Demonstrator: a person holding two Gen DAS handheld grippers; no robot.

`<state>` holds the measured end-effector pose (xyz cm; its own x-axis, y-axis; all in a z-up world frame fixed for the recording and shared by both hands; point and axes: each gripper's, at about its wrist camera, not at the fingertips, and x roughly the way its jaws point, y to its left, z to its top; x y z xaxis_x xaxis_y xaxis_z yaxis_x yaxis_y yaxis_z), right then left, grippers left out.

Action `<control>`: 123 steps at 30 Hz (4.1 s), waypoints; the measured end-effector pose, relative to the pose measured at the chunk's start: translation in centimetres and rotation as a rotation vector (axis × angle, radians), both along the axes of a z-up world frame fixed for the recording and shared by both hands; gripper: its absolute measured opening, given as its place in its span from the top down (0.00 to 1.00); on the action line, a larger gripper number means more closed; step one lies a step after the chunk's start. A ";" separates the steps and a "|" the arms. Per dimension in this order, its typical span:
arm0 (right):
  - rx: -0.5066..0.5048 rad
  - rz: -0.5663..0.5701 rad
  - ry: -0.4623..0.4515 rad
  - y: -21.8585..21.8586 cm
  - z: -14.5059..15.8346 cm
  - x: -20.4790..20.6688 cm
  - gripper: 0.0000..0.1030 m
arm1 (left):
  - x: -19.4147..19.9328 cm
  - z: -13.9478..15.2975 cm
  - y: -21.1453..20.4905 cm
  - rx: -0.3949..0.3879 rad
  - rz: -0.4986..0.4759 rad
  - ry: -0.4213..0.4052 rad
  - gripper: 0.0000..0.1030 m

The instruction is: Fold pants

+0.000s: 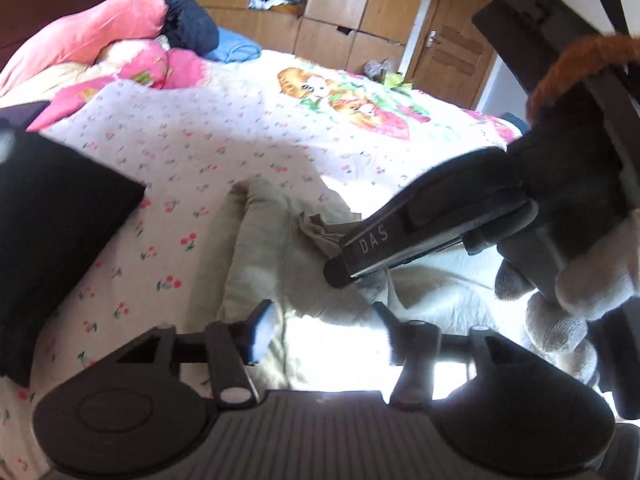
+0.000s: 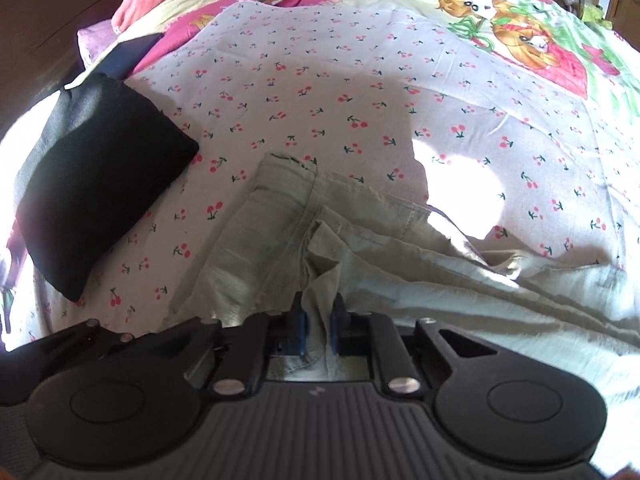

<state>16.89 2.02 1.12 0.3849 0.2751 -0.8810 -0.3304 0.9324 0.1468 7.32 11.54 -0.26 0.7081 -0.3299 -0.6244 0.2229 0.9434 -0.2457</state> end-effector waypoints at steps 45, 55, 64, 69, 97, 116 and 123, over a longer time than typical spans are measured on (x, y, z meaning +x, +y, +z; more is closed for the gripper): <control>0.182 -0.206 -0.137 -5.9 -2.4 -2.7 0.61 | 0.1 1.0 -0.7 0.123 -0.031 -0.055 0.62; 0.158 -0.599 -0.264 -23.2 0.2 -10.2 0.55 | 1.2 2.0 -0.9 0.143 0.053 0.002 0.62; 0.481 -0.745 -0.129 -32.4 -4.6 -13.0 0.50 | 2.2 1.7 -7.8 0.220 -0.139 -0.008 0.62; 0.793 -0.619 -0.094 -33.1 -5.6 -12.3 0.41 | 2.3 0.7 -13.1 0.253 -0.286 -0.010 0.62; 0.902 -0.614 -0.040 -35.3 -8.5 -7.6 0.58 | 2.8 -0.9 -16.0 0.333 -0.292 -0.007 0.54; 0.824 -0.615 -0.028 -34.3 -2.2 -11.9 0.96 | -1.8 -1.2 -18.1 0.326 -0.449 -0.069 0.51; 0.729 -0.524 -0.137 -29.5 5.7 -9.0 0.96 | 0.1 0.0 -11.5 0.273 -0.296 -0.066 0.50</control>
